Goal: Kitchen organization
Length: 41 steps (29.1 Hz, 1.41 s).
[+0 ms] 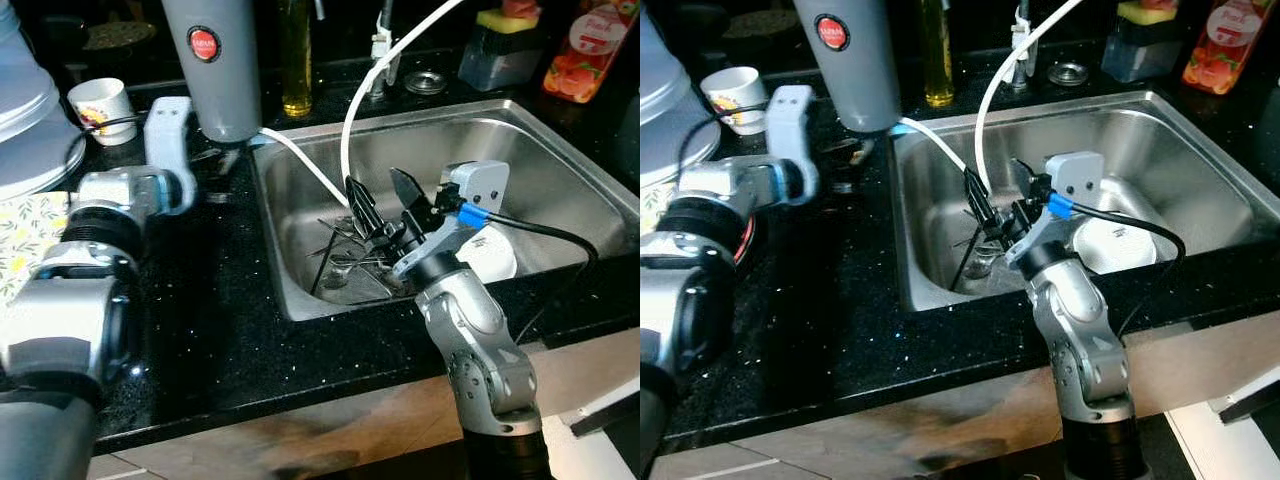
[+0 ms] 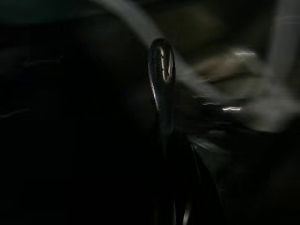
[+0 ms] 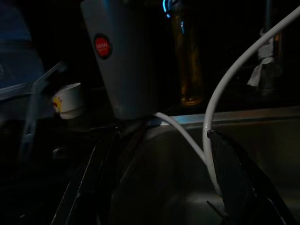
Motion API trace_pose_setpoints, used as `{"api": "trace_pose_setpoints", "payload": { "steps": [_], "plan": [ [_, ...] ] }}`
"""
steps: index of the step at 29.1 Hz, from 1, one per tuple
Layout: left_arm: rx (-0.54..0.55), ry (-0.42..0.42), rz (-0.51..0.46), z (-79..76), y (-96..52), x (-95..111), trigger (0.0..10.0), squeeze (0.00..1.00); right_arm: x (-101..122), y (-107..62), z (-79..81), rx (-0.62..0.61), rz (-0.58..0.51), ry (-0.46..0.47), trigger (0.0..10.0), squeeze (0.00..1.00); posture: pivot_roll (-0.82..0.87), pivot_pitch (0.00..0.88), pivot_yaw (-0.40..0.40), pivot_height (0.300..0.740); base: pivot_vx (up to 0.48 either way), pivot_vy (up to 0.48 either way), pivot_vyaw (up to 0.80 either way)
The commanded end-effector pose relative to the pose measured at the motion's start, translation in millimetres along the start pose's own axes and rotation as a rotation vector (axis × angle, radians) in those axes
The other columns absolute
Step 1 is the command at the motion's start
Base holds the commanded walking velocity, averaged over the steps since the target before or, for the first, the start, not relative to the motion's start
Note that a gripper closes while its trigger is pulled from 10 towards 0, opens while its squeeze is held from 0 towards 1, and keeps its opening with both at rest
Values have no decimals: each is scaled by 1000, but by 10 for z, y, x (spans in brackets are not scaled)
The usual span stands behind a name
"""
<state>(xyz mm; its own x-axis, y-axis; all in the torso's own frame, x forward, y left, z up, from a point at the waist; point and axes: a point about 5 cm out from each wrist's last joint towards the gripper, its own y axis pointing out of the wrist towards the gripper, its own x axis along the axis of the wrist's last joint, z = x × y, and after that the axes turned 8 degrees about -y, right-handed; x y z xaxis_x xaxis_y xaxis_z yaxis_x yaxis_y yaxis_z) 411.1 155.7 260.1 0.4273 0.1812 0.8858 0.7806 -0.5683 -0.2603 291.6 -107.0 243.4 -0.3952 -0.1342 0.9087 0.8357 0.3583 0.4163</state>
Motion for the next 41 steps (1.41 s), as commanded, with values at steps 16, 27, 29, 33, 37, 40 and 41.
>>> {"api": "trace_pose_setpoints", "payload": {
  "steps": [16,27,29,33,37,40,41],
  "plan": [
    [-402,250,-15,-1153,454,-229,10000,0,-3,15,-22,7,-1,3,10000,0,132,104,46,740,0,0,0],
    [-389,382,-76,-1218,428,-305,10000,0,13,13,-32,4,-5,-1,10000,0,131,108,46,740,0,0,0],
    [-358,420,-121,-1121,335,-176,10000,0,9,13,-30,4,-4,0,10000,0,131,108,46,740,0,0,0],
    [-239,559,-125,-777,43,85,10000,0,2,23,-17,8,-4,7,10000,0,149,116,45,740,0,0,0],
    [-139,624,-10,-278,-383,262,10000,0,-3,22,-10,8,-4,11,10000,0,154,120,49,740,0,0,0],
    [-152,635,56,-17,-701,335,10000,0,-21,12,-16,4,1,21,10000,0,161,123,50,740,0,0,0],
    [-144,636,75,48,-761,343,10000,0,-26,12,-13,5,3,23,10000,0,175,124,48,740,0,0,0]
  ]
}}
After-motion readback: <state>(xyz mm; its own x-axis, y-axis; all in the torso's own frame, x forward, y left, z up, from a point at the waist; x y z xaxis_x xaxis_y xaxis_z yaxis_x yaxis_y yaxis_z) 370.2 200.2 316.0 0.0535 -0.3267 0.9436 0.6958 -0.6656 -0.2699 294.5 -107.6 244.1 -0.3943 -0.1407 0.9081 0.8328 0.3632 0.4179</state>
